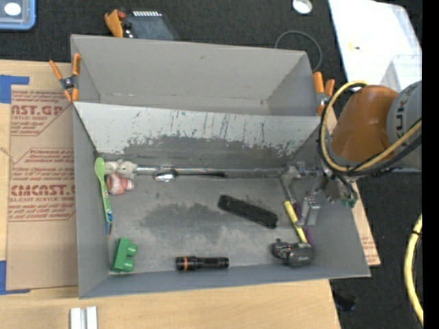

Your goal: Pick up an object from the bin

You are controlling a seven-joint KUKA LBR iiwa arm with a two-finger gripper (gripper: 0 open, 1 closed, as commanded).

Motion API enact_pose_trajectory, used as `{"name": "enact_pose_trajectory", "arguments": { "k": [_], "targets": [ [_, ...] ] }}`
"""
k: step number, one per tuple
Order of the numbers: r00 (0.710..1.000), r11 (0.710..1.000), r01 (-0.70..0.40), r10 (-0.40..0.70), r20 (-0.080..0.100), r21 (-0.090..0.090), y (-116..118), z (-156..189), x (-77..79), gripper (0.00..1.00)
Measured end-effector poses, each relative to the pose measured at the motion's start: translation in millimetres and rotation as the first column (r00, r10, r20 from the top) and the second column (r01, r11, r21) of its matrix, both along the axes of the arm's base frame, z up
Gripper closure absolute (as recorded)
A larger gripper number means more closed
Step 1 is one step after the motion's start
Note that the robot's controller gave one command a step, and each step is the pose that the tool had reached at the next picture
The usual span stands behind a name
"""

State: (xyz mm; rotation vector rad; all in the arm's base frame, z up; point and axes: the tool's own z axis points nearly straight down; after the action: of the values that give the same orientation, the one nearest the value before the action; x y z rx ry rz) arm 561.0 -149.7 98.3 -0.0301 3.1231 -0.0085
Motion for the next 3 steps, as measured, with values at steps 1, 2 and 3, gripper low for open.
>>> {"name": "enact_pose_trajectory", "arguments": {
  "k": [1,2,3],
  "targets": [
    [0.996,0.996,0.086,-0.086,-0.012,0.004,24,-20,-22.6,0.0],
    [0.982,0.982,0.187,-0.187,-0.005,0.004,58,-25,-17.5,0.0],
    [0.995,0.995,0.101,-0.101,-0.007,0.002,64,-15,-6.6,1.0]
  ]
}}
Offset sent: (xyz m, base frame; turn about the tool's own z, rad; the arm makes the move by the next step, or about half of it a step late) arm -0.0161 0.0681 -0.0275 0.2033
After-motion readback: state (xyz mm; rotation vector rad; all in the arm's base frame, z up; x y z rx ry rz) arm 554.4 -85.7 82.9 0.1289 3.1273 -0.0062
